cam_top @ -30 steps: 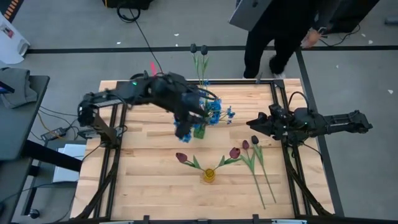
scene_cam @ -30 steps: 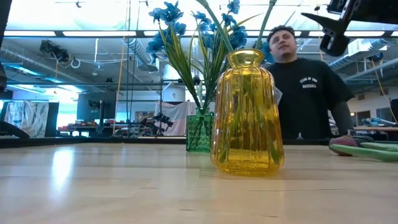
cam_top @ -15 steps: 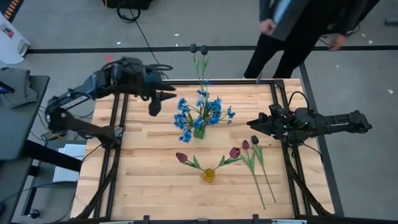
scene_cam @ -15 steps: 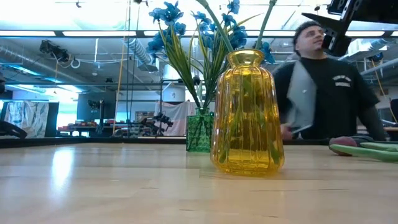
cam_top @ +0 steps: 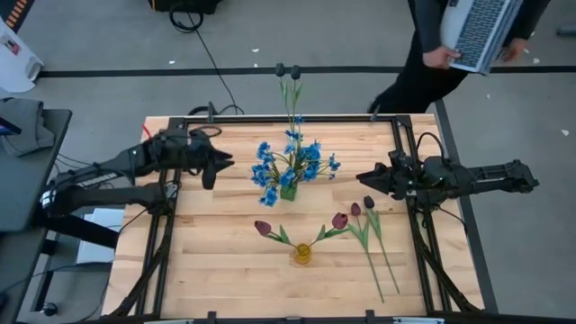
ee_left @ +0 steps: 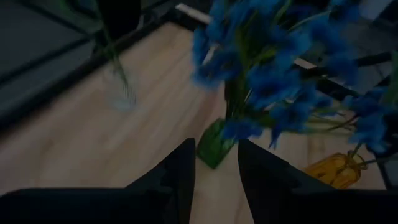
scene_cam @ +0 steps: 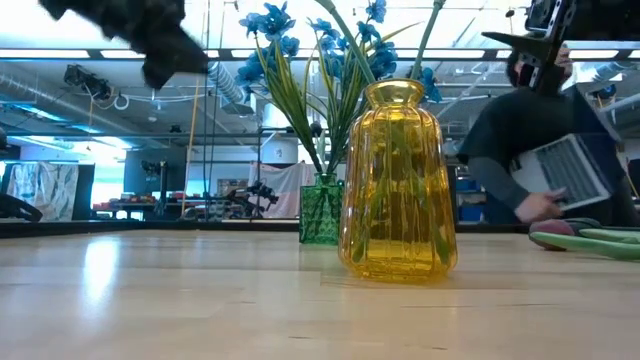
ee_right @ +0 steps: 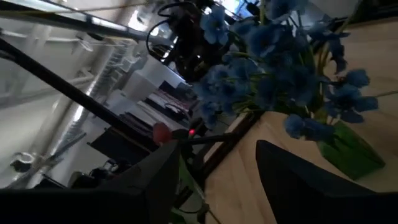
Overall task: Sort flowers into vase by color
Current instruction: Put the black tulip into the transparent vase
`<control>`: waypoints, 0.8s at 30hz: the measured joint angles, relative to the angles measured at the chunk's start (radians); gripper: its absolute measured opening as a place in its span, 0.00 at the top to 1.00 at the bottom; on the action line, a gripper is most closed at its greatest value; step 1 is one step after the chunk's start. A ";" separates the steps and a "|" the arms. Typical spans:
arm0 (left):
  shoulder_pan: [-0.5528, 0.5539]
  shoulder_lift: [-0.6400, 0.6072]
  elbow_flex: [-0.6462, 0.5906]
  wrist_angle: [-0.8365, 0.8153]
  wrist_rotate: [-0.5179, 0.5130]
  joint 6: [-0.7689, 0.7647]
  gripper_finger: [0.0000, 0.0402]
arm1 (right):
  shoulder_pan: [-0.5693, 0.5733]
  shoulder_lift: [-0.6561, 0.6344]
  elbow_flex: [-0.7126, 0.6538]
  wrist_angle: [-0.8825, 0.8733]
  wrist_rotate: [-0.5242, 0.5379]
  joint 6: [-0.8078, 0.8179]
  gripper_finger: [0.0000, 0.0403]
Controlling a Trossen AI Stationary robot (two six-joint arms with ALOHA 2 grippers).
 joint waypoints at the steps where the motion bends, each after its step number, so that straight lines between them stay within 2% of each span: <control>1: 0.000 -0.015 -0.033 0.012 0.002 -0.026 0.68 | 0.000 0.008 0.009 -0.016 0.000 -0.010 0.45; 4: -0.002 -0.035 -0.118 0.050 0.019 -0.095 0.68 | -0.001 0.058 0.078 -0.106 0.003 -0.084 0.46; 8: -0.002 -0.036 -0.181 0.149 0.053 -0.108 0.68 | -0.008 0.166 0.243 -0.290 0.019 -0.251 0.47; 14: -0.002 -0.036 -0.268 0.164 0.014 -0.105 0.68 | -0.008 0.371 0.536 -0.738 0.023 -0.444 0.47; 19: -0.003 -0.035 -0.341 0.208 0.024 -0.110 0.68 | -0.008 0.496 0.668 -0.977 0.023 -0.425 0.47; 24: -0.002 -0.032 -0.395 0.313 0.025 -0.104 0.68 | -0.008 0.564 0.695 -1.119 -0.048 -0.262 0.47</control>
